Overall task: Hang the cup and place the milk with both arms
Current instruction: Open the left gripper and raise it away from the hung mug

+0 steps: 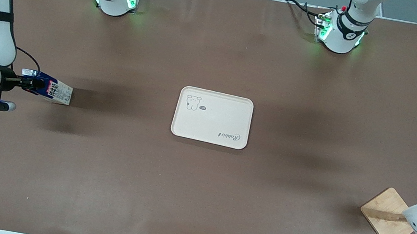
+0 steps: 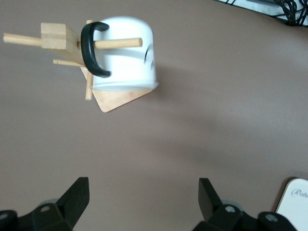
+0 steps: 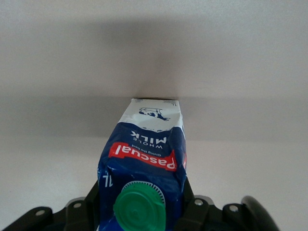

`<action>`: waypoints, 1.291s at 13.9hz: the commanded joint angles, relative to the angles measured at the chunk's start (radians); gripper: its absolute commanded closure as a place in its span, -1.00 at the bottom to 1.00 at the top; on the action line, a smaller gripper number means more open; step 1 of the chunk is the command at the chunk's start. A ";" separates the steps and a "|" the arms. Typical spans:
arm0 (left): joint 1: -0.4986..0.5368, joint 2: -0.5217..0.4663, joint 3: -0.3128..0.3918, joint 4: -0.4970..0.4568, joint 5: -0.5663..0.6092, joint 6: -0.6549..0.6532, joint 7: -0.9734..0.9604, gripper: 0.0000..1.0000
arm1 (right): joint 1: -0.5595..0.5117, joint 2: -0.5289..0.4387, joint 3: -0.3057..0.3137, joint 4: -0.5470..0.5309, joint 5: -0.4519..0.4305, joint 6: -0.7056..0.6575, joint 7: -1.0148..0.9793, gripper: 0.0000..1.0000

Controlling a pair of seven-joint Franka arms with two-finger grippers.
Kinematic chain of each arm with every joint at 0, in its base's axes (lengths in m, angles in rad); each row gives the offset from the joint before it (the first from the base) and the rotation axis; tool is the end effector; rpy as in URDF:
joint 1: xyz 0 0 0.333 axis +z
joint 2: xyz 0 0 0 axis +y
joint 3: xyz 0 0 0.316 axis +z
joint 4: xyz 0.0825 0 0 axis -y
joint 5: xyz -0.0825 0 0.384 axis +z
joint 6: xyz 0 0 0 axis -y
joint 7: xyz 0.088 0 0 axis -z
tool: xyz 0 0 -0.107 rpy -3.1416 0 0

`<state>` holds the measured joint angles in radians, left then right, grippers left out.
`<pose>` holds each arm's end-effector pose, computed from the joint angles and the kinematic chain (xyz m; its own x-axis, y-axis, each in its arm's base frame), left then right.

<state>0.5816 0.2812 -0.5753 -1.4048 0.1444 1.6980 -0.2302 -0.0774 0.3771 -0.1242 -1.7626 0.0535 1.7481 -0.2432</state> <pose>0.6360 0.0655 0.5696 0.9688 0.2423 0.0530 0.2415 -0.9702 0.0202 0.5913 -0.1109 0.3281 0.9292 0.0373 -0.3676 0.0041 -0.9959 -0.0907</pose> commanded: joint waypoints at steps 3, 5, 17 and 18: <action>0.006 -0.098 -0.018 -0.003 0.001 -0.060 0.078 -1.00 | -0.025 -0.021 0.024 -0.025 -0.020 0.008 -0.011 1.00; 0.006 -0.112 -0.024 -0.005 -0.008 -0.075 0.113 -1.00 | -0.025 -0.021 0.024 -0.025 -0.020 0.008 -0.011 1.00; -0.535 -0.318 0.475 -0.166 -0.106 -0.164 0.124 -1.00 | -0.028 -0.021 0.024 -0.074 -0.020 0.036 -0.011 0.08; -0.561 -0.335 0.500 -0.189 -0.121 -0.161 0.124 -1.00 | -0.028 -0.021 0.024 -0.074 -0.020 0.036 -0.013 0.03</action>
<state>0.0750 0.0216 -0.1357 -1.5063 0.0549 1.5281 -0.1255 -0.0788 0.3683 -0.1239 -1.7798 0.0533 1.7575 -0.2447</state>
